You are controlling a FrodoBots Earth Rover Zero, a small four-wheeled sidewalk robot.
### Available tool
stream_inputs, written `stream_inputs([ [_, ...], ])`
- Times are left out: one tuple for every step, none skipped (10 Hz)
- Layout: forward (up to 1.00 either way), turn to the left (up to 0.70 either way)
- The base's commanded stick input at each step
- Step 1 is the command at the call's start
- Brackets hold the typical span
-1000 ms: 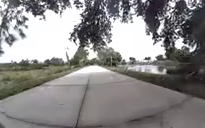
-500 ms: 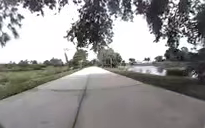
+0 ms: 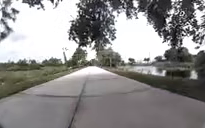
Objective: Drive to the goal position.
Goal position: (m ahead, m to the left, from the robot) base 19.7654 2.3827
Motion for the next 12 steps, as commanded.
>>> stream_inputs([
  [0.85,0.27],
  [0.85,0.15],
  [0.85,0.03],
  [0.85,0.0],
  [0.85,0.0],
  [0.85,0.0],
  [0.85,0.0],
  [0.85,0.0],
  [0.85,0.0],
  [0.85,0.0],
  [0.85,0.0],
  [0.85,0.0],
])
